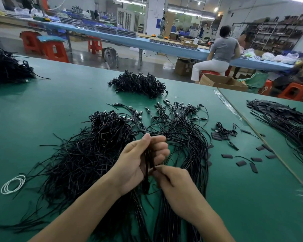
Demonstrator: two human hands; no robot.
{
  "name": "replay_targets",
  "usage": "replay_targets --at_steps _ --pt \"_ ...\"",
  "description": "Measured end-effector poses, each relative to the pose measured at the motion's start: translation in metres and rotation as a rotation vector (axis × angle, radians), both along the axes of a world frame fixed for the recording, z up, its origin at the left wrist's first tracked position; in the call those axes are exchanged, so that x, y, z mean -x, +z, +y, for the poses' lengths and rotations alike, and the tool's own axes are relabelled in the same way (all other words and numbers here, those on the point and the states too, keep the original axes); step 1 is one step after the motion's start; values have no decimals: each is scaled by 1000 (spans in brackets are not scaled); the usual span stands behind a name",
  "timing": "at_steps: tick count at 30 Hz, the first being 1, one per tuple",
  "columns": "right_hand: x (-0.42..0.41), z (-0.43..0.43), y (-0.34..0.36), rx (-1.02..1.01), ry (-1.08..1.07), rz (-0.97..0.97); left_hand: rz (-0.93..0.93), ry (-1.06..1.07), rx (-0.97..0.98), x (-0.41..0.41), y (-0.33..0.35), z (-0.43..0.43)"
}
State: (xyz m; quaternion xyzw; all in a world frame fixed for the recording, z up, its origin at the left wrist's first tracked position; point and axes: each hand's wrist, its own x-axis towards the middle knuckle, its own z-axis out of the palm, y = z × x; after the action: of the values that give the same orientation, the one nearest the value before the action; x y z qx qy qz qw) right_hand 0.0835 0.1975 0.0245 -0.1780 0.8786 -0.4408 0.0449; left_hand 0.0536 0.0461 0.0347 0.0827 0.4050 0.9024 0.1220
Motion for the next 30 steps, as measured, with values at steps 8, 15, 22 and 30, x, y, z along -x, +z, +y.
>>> replay_targets --at_steps 8,15,22,30 --pt "-2 3 5 -193 53 182 396 227 964 3 -29 0" --pt "0 14 17 129 -16 160 182 -189 817 -8 -17 -3" --pt "9 21 12 334 -67 79 12 -410 533 -7 -12 -16" --pt "5 23 6 496 3 -36 26 -435 386 -1 -14 -23"
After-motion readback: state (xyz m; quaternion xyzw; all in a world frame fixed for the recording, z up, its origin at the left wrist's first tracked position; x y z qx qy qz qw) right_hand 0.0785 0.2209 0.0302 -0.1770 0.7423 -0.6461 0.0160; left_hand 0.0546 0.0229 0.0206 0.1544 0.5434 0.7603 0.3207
